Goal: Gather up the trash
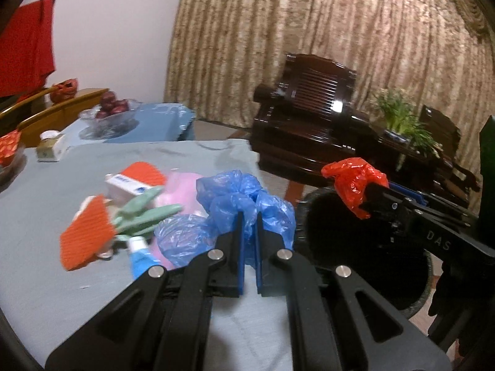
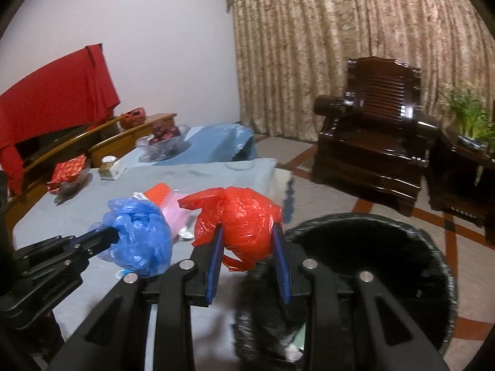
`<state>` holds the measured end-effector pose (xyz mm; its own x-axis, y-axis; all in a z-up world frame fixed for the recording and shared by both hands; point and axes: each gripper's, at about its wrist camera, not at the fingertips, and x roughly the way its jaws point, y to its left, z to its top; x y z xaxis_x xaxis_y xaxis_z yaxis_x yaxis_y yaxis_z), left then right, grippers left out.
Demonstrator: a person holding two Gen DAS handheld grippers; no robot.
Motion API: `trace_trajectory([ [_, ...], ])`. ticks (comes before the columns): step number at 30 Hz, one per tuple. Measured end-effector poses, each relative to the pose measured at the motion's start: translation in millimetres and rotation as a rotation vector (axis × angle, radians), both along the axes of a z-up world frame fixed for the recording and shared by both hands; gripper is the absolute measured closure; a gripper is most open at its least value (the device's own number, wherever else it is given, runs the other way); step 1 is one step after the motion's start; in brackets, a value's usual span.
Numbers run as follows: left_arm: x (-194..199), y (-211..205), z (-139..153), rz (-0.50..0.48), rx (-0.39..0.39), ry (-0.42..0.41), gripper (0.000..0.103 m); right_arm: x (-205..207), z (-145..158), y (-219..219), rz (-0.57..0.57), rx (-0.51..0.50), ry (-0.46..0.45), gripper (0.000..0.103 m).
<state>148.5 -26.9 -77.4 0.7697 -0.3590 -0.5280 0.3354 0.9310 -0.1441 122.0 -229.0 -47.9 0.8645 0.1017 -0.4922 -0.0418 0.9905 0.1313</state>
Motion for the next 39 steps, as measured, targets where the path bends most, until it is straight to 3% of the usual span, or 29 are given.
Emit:
trace_trajectory([
  [14,9.2,-115.9,-17.4,-0.226,-0.024,0.043,0.099,-36.4,-21.7,-87.6,-0.207,-0.025,0.060,0.072],
  [22,12.8,-152.6,-38.9,-0.331,-0.018,0.097,0.095,-49.7,-43.0,-120.0,-0.284,-0.029,0.115,0.071],
  [25,12.9,-156.5,-44.7,-0.345,-0.010,0.106,0.081,-54.8,-48.8,-125.4,-0.301,-0.030,0.131,0.066],
  [27,13.1,-154.4,-45.6,-0.343,-0.021,0.107,0.052,-57.0,-52.1,-128.2,-0.313,-0.023,0.140,0.061],
  [28,13.0,-155.0,-44.5,-0.344,-0.027,0.105,0.051,-56.6,-51.9,-130.3,-0.321,-0.022,0.142,0.059],
  [30,13.0,-151.7,-43.5,-0.340,-0.022,0.099,0.048,-57.8,-52.1,-132.0,-0.342,-0.032,0.139,0.037],
  [33,15.2,-141.7,-40.5,-0.317,-0.027,0.093,0.041,-60.2,-49.8,-132.1,-0.356,-0.035,0.126,0.022],
  [39,13.9,-106.5,-27.3,-0.232,0.003,0.023,0.022,-56.5,-41.2,-121.4,-0.331,-0.025,0.086,0.010],
])
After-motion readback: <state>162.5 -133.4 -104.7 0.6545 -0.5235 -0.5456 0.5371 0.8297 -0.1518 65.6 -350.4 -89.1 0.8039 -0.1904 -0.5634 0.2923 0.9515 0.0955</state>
